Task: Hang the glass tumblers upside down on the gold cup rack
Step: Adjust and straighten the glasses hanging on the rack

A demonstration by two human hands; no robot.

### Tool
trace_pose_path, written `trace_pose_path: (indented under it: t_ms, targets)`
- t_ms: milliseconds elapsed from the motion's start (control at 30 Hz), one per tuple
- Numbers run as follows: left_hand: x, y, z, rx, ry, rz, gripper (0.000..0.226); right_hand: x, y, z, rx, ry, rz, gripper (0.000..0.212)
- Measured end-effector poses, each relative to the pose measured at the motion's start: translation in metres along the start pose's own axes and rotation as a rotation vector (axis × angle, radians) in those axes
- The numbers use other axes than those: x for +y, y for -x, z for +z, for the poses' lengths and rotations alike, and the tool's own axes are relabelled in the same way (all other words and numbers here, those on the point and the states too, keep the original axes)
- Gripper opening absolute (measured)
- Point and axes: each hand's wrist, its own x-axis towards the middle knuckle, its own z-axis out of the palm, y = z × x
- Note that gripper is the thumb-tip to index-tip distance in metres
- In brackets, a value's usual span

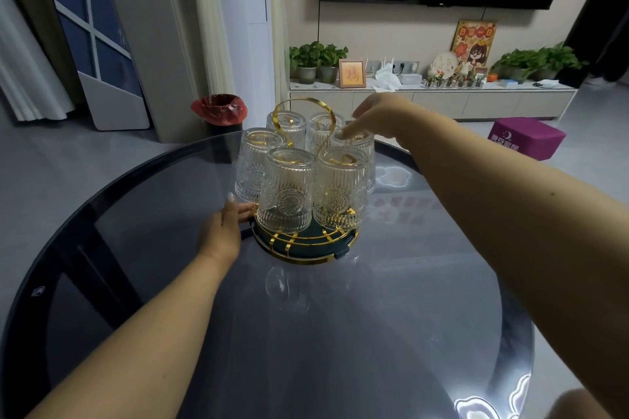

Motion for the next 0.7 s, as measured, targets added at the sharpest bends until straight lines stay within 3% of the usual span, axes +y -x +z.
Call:
trace_pose_path:
  t_ms: [400,700]
  targets:
    - [0.003,0.004,0.000,0.018,-0.024,-0.008,0.054,0.026,-0.008,-0.021,-0.269,-0.223,-0.107,0.056]
    - [0.004,0.004,0.003,0.035,0.003,-0.004,0.048,0.030,-0.012,-0.020,-0.317,-0.284,-0.145,0.063]
